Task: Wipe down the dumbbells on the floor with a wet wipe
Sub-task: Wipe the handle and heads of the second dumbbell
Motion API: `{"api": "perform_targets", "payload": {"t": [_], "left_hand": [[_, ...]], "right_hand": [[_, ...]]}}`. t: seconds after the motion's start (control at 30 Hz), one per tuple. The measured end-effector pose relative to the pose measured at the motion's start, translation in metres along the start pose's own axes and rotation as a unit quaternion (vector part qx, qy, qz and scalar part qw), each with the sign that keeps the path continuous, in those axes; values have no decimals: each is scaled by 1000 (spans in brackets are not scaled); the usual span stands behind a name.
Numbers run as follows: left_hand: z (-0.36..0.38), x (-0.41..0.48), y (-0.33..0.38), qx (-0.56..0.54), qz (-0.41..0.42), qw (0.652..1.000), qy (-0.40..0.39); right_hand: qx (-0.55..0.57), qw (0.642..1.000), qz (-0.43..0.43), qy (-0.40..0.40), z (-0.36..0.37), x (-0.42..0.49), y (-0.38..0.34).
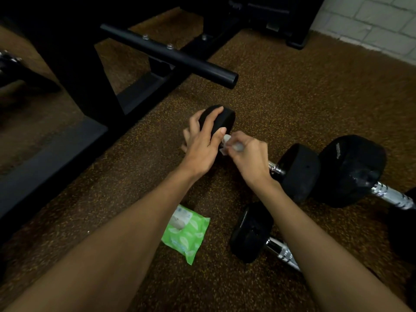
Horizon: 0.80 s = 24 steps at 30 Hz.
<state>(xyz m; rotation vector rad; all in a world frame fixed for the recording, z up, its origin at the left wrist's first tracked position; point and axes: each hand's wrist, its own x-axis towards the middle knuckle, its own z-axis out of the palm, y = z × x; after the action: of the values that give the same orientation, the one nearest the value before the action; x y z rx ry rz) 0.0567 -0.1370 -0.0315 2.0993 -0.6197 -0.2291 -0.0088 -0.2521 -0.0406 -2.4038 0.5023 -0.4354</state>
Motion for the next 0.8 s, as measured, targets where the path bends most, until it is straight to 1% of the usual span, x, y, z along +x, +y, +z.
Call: {"api": "perform_targets", "payload": {"t": [0.07,0.1,0.13,0.17,0.2,0.23,0.3,0.33,0.4,0.43,0.53,0.6,0.7,0.77,0.8], "left_hand": [[0,1,0,0,0,1000,-1],[0,1,0,1,1,1000,-1],[0,1,0,2,1,1000,-1],[0,1,0,3,0,1000,0],[0,1,0,3,-2,1000,0],[0,1,1,3,-3,1000,2],[0,2,1,6,-1,1000,3],[0,2,0,7,-1,1000,3],[1,1,-1,4,1,1000,4],[1,1,-1,3,2,1000,4],[1,3,1,7,-4,1000,3],[1,3,1,8,-5,1000,6],[2,2,0,8,3,1000,7],[2,2,-1,7,7,1000,6],[1,1,-2,6,8,1000,6]], "right_hand": [[6,1000,10,6,2,2,-1],[-13,1000,8,-2,4,2,-1],[-71,997,-3,-5,6,0,0],[-156,988,-15,0,7,-2,0],[-236,971,-26,15,9,-6,0],[-285,958,-32,28,9,-8,-1],[-309,949,-52,25,10,-10,-2],[-307,949,-71,10,13,-10,0],[-285,954,-91,-30,13,-10,-1],[-261,961,-81,-41,11,-9,-3],[-184,982,2,-48,4,6,-9],[-145,983,81,-84,-1,25,-9],[-53,966,191,-168,-7,45,-8],[62,941,262,-203,-11,53,-5],[88,934,275,-212,-10,54,-5]]}}
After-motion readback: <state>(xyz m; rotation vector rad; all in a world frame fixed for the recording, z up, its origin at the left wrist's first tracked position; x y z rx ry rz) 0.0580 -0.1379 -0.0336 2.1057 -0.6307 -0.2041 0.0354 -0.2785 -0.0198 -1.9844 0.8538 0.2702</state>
